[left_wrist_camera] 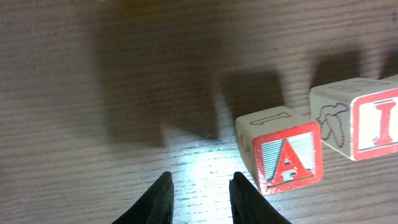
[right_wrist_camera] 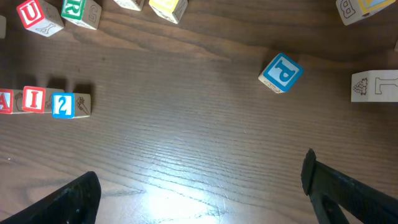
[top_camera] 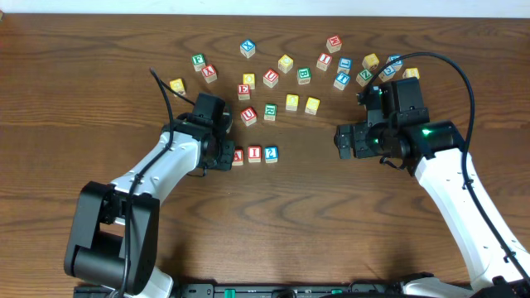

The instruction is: Spell out AI2

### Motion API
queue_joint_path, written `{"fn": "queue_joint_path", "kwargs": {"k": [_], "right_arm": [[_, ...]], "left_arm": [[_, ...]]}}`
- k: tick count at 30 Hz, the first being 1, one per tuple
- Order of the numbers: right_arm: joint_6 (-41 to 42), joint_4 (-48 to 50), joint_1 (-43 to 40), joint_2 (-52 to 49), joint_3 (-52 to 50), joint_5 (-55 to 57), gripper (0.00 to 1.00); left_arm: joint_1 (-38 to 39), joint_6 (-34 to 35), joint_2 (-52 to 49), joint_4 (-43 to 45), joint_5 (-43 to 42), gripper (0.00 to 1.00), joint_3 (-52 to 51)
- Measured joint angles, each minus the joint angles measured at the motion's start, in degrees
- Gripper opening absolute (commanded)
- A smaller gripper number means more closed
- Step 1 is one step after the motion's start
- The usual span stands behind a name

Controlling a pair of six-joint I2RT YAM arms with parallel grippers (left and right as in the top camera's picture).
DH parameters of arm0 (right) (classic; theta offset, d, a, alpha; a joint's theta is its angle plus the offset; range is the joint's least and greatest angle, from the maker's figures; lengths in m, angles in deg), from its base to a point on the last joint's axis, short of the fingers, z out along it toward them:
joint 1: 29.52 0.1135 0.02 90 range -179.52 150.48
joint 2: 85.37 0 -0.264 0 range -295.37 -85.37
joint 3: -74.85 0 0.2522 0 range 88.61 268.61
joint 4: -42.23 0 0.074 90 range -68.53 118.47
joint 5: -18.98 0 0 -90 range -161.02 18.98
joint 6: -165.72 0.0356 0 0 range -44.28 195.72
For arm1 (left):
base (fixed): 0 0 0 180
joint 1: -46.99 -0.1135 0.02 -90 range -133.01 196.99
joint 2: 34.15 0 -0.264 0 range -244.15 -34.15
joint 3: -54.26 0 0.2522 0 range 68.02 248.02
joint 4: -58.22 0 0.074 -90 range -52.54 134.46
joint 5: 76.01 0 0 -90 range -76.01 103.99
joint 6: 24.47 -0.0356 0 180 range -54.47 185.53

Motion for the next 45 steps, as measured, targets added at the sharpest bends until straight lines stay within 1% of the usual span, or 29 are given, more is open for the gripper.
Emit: {"fn": "queue_joint_path", "kwargs": {"k": [11,26,28,29,34,45], "right_arm": [[0.0,-0.1,0.0,0.0,0.0,0.0,0.99],[0.0,0.0,0.0,0.0,0.0,0.0,0.99],[0.0,0.0,0.0,0.0,0.0,0.0,0.99],[0.0,-0.1,0.0,0.0,0.0,0.0,0.99],[0.0,0.0,0.0,0.0,0.0,0.0,0.99],[0.0,-0.1,0.0,0.0,0.0,0.0,0.99]], "left_arm": [[0.0,2.0,-1.3,0.0,0.1,0.29,-0.4],[0.0,2.0,-1.3,0.5,-3.1,0.29,-0.4],[0.0,2.1,-1.3,0.7,-4.0,0.28,-0.4],[0.0,2.1,-1.3,0.7,-4.2,0.26,-0.4],[0.2,2.0,-1.3,0.9,-4.5,0.26,-0.4],[3.3,2.0,-1.3,2.9,-4.7,0.26,-0.4]]}}
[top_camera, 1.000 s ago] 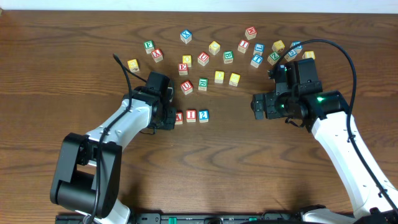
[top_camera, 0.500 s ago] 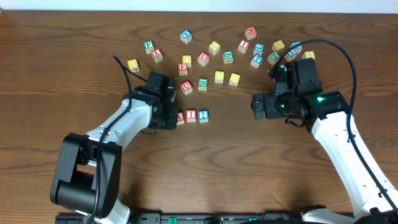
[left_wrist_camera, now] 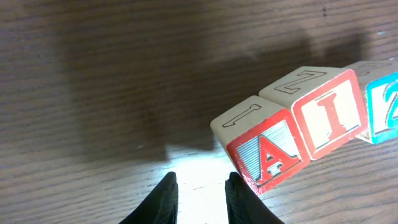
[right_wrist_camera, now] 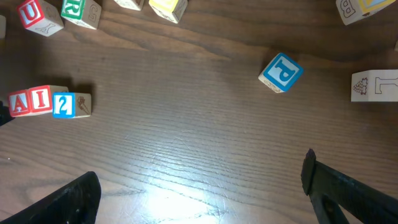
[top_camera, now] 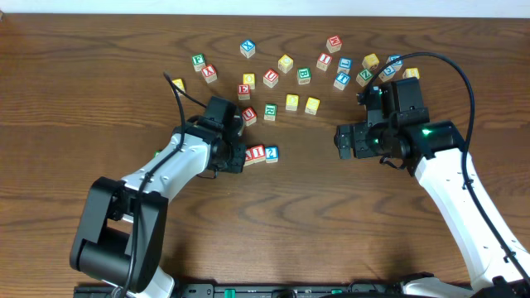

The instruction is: Spell out AI2

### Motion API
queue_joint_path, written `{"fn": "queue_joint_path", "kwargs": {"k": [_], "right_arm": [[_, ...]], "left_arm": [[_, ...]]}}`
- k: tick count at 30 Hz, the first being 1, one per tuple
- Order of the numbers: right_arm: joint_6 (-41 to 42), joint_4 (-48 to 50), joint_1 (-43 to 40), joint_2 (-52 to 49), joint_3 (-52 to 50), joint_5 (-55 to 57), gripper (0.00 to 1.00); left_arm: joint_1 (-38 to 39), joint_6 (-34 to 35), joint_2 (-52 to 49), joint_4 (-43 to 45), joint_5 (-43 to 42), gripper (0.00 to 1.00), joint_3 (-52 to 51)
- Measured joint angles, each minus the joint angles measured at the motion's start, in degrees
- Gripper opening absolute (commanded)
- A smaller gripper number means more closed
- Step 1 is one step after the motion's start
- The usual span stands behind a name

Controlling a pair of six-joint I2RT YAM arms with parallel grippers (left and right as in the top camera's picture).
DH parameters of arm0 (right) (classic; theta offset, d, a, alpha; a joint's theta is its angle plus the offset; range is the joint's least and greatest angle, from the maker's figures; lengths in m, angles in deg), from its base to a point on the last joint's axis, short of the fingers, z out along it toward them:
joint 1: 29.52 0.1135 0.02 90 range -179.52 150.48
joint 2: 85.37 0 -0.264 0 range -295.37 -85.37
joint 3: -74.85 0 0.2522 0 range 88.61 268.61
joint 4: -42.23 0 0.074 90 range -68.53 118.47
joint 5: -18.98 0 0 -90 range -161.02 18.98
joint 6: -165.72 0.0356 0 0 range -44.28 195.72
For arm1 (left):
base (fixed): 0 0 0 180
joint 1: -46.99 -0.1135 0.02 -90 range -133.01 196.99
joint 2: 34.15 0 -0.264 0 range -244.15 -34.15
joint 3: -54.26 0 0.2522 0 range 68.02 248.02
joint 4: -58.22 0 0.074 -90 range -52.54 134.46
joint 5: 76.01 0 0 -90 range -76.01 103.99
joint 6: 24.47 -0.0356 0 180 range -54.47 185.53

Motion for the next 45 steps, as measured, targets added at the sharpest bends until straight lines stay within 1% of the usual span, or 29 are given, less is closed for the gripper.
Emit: {"fn": "queue_joint_path", "kwargs": {"k": [9,19,29,39,45], "right_arm": [[0.0,0.0,0.0,0.0,0.0,0.0,0.99],[0.0,0.2,0.0,0.0,0.0,0.0,0.99],[0.0,0.2,0.0,0.0,0.0,0.0,0.99],[0.0,0.2,0.0,0.0,0.0,0.0,0.99],[0.0,0.3,0.0,0.0,0.0,0.0,0.99]], "left_arm": [[0.3,0.0,0.0,0.9,-0.1,0.26,0.0],[0.3,0.8,0.0,0.8,3.7,0.26,0.0],[0.2,1.5,0.0,2.3,4.8,0.26,0.0],[0.3,1.5,0.0,3.2,4.8,0.26,0.0],[0.3,1.5,0.0,4.5,2.8,0.25,0.0]]}}
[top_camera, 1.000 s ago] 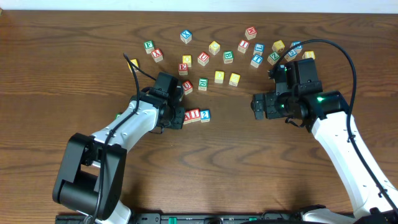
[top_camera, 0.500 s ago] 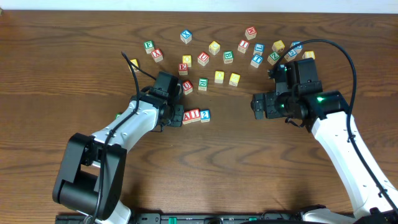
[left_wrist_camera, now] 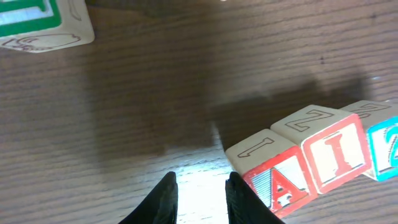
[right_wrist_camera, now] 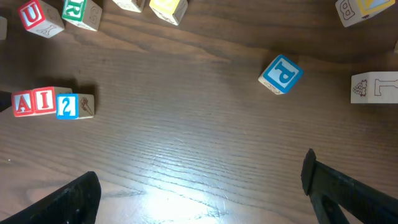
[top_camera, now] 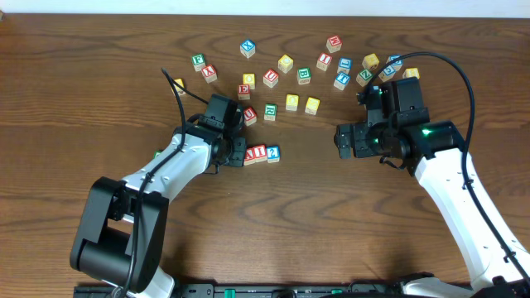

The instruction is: Spell out AI2

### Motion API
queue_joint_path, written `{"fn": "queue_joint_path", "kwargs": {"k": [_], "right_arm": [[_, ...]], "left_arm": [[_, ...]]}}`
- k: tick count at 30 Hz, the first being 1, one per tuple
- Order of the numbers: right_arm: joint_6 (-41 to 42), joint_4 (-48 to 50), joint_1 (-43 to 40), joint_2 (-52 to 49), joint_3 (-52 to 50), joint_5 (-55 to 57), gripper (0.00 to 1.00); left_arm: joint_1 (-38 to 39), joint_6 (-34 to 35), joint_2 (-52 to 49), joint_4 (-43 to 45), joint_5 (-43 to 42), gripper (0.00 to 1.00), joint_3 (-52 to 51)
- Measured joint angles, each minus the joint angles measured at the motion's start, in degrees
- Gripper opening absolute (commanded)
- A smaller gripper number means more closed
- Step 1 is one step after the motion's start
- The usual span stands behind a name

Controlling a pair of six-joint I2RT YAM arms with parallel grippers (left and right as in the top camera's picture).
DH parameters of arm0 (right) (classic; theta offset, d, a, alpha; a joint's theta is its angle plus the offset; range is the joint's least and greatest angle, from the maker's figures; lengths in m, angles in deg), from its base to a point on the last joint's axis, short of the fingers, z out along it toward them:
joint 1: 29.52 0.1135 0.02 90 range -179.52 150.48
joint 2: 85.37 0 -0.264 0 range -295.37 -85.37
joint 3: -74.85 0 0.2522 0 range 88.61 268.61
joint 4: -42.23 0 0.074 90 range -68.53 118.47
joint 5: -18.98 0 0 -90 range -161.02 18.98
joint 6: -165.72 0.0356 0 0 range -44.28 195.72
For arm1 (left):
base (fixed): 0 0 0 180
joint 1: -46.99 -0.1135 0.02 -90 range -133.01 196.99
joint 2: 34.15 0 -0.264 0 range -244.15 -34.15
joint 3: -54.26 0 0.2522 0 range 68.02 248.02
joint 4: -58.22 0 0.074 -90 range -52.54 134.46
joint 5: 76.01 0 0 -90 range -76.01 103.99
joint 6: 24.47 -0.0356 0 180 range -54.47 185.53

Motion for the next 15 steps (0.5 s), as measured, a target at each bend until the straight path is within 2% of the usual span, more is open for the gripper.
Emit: {"fn": "queue_joint_path", "kwargs": {"k": [15], "right_arm": [[0.0,0.3,0.0,0.0,0.0,0.0,0.99]], "left_arm": [[0.0,-0.4,0.0,1.0,-2.2,0.25,0.0]]}}
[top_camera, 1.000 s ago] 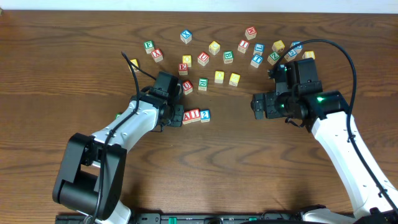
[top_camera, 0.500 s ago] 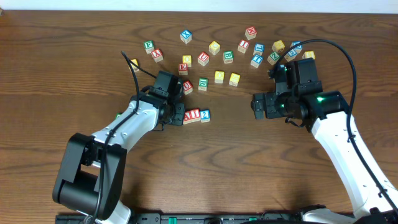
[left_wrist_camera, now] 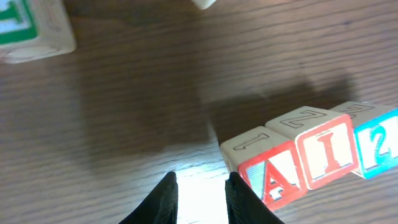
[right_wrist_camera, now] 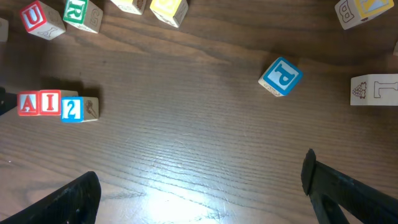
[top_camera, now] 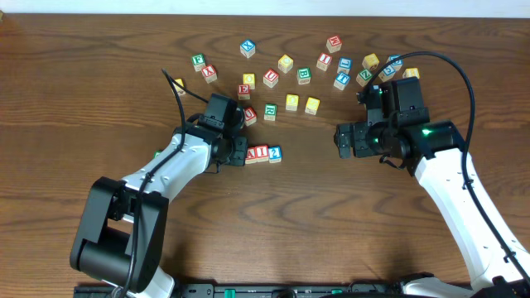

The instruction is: Spell out AI2

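Three wooden blocks stand side by side, touching: the red A (left_wrist_camera: 273,177), the red I (left_wrist_camera: 326,155) and the blue 2 (left_wrist_camera: 376,149). From above the row A (top_camera: 249,154), I (top_camera: 261,153), 2 (top_camera: 274,154) reads left to right at the table's middle. My left gripper (left_wrist_camera: 200,190) sits just left of the A, fingers drawn close together with nothing between them, the right finger beside the A's corner. My right gripper (right_wrist_camera: 199,193) hangs wide open and empty well to the right of the row (right_wrist_camera: 50,102).
Several loose letter blocks lie scattered along the far side (top_camera: 286,62). A red U (right_wrist_camera: 32,17) and a green R (right_wrist_camera: 81,11) are behind the row, a blue P (right_wrist_camera: 281,76) further right. A green-lettered block (left_wrist_camera: 31,31) lies close to the left gripper.
The A-I-2 row has shifted slightly to the right and now lies straighter. The left gripper has followed it, still beside the A. The right arm has not moved.
At first A, I and 2 stood with gaps between them, my left gripper to the left of the A. Then the three were touching in a slanted row. The row then sat a little further right, and now it lies straight.
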### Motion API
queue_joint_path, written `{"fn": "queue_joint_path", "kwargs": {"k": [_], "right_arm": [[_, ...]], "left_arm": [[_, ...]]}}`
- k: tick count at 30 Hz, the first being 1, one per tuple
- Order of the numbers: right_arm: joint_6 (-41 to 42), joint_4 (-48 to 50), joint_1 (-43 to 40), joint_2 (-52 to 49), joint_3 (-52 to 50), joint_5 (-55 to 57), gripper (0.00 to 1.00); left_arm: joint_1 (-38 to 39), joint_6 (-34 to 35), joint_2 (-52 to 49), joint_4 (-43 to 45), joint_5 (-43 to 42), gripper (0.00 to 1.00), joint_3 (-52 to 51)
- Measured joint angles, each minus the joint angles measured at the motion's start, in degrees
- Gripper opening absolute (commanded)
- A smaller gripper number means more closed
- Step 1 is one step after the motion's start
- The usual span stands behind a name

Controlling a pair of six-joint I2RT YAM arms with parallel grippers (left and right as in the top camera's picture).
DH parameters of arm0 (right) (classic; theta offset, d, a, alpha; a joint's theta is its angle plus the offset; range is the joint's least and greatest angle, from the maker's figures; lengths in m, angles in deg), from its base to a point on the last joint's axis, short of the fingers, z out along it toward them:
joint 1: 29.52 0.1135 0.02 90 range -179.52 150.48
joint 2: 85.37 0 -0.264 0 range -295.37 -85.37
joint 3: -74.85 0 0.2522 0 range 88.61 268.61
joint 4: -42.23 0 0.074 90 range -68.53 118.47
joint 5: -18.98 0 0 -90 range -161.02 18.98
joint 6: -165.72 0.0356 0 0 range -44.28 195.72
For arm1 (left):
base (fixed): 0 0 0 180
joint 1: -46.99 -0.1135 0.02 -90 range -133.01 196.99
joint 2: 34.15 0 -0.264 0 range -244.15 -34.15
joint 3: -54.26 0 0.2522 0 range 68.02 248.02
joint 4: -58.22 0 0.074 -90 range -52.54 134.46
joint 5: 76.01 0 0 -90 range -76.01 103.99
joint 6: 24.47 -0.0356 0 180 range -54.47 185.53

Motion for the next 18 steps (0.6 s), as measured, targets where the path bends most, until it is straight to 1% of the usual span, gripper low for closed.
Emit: {"fn": "queue_joint_path", "kwargs": {"k": [5,18], "right_arm": [[0.0,0.0,0.0,0.0,0.0,0.0,0.99],[-0.1,0.0,0.0,0.0,0.0,0.0,0.99]], "left_arm": [[0.0,-1.0,0.0,0.7,-1.9,0.25,0.0],[0.0,-1.1,0.0,0.8,-2.8,0.26,0.0]]}}
